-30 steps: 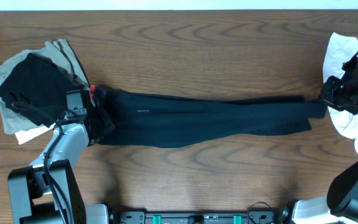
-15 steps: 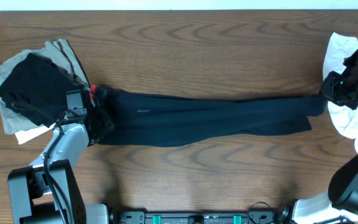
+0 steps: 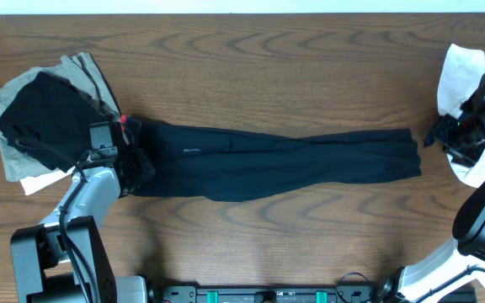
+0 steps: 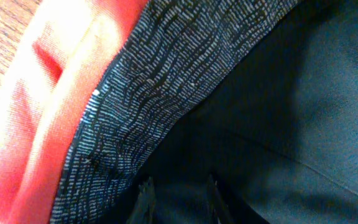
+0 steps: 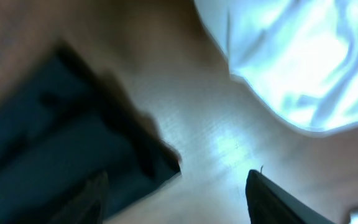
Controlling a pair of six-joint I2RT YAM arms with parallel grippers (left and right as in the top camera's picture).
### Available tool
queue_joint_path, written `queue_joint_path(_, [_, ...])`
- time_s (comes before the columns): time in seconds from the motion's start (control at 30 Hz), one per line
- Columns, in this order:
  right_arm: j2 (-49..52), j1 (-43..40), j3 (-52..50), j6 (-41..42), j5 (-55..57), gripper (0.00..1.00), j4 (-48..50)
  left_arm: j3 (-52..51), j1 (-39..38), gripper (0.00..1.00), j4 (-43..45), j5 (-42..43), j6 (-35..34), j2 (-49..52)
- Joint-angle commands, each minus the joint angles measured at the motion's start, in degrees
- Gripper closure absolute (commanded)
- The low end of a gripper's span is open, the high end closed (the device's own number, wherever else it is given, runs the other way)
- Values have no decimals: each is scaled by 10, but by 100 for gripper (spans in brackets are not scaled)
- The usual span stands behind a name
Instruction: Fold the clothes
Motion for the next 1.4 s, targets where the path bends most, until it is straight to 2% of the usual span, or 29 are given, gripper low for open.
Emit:
queue_joint_path(0.0, [-5,-2,6,-25,-12,30,-29,-13,5,69,-12,-18,5,7])
queue_joint_path(0.17, [-4,-2,1,-103,-104,27,-38,-13,5,69,-12,-18,5,7])
queue_joint_path(0.43, [16,-1,-2,-118,-105,22,-29,-13,5,68,-12,-18,5,7])
queue_joint_path(0.73, [95,-1,-2,-123,-108,22,-27,-13,5,68,-12,-18,5,7])
queue_joint_path(0.9, [139,0,-2,-150,-170,26,-18,-13,5,68,-12,-18,5,7])
queue_joint_path(0.97, [150,3,-2,-158,-191,32,-18,-13,5,68,-12,-18,5,7])
queue_joint_path(1.07, [157,8,-2,-162,-195,47,-21,-13,5,68,-12,-18,5,7])
queue_joint_path(1.17, [156,9,-2,-162,-195,72,-22,-13,5,68,-12,-14,5,7])
queue_joint_path(1.27, [156,5,-2,-162,-195,94,-18,-8,5,69,-12,35,6,4])
queue_joint_path(1.3, [156,3,-1,-162,-195,99,-18,-3,5,69,-12,66,6,0])
queue_joint_path(1.37, [155,-2,4,-155,-195,99,-18,7,5,69,-12,119,5,-13])
